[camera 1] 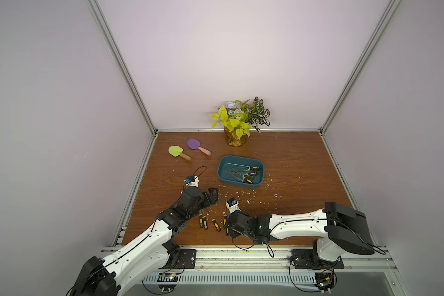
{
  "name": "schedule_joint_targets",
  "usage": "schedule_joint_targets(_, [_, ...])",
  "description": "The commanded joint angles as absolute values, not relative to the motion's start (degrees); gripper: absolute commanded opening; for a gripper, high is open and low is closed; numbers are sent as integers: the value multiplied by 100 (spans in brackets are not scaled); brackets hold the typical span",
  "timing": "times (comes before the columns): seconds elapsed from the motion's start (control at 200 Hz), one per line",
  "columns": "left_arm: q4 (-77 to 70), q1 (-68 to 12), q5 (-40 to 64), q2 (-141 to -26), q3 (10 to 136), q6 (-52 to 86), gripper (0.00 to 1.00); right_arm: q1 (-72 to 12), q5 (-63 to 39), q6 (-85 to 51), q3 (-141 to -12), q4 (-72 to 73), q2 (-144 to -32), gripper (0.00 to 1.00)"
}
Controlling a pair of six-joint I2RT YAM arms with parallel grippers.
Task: Put the file tool into the storage box
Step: Pick up the file tool from the center of the board.
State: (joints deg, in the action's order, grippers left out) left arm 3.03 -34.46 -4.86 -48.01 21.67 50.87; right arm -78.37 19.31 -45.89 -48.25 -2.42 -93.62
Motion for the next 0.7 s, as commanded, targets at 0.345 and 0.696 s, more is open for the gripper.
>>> schedule_joint_targets(0.345, [436, -3489, -422, -4852, 2193, 5042, 100, -7923, 2388, -4617, -5300, -895, -9899, 52])
schedule_joint_targets(0.696, [274, -3489, -335, -5039, 2241, 5054, 100, -7919, 2911, -4725, -4853, -1395, -9350, 51])
